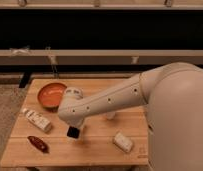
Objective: Place the eraser on the white sponge
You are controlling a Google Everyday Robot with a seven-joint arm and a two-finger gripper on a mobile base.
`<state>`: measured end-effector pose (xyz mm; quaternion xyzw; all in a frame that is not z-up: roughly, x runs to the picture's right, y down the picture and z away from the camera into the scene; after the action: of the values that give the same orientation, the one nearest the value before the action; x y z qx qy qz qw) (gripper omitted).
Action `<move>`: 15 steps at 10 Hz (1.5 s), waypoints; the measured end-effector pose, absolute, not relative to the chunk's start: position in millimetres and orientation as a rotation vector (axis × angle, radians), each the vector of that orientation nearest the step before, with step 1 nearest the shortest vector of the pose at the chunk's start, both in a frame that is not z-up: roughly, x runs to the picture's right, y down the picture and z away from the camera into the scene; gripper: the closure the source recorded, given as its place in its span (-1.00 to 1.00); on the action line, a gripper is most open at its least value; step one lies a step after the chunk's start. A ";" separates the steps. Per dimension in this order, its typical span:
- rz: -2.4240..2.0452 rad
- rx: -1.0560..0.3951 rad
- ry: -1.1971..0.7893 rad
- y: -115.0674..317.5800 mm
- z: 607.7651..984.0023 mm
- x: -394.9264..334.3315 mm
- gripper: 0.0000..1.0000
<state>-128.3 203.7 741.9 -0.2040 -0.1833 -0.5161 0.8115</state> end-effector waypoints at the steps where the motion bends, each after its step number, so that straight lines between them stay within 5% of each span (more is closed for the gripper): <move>1: -1.072 -0.458 -0.389 216.0 733.8 -121.1 1.00; 7: -0.752 -0.615 -0.333 271.2 730.5 -15.6 1.00; 15: -0.511 -0.669 -0.230 270.8 730.0 83.7 1.00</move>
<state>83.7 270.8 730.0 -0.3240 -0.1113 -0.2476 0.9063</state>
